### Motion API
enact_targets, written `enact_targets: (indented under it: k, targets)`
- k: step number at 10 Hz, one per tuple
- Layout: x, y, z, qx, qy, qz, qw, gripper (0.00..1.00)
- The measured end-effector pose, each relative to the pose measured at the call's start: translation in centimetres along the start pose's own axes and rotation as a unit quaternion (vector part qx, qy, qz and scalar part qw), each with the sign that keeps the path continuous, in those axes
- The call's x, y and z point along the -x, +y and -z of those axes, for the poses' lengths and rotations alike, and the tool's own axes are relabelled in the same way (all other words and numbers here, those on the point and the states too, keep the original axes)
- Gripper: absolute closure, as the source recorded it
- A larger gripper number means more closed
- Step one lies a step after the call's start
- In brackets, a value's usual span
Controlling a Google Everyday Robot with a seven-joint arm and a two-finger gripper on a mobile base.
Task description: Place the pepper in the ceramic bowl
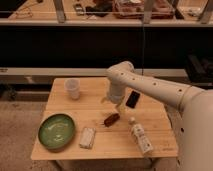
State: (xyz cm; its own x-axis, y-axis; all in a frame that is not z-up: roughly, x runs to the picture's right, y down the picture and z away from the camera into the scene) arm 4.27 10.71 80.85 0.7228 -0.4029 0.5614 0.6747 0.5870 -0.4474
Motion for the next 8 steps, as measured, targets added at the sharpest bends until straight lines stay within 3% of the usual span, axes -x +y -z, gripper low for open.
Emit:
enact_targets:
  k: [2,3,4,5,7,8]
  targets:
    - [-0.4,-0.8,-0.9,-0.035,-0.025,-0.036,0.9985,0.20]
    - [-0.5,-1.1,-1.2,-0.053,-0.030,-0.037,0.9974,0.20]
    - [-0.8,-1.3,-1.8,-0.085,-0.028,-0.020,0.9958,0.20]
    - [-1.0,-1.1,-2.2,-0.101,-0.019,-0.001,0.9947,0.20]
    - [-1.2,0.3,-3.7,-0.115,-0.006,0.036,0.9927,0.20]
    - [-1.2,1.9,-4.9,-0.108,-0.006,0.047,0.9930,0.20]
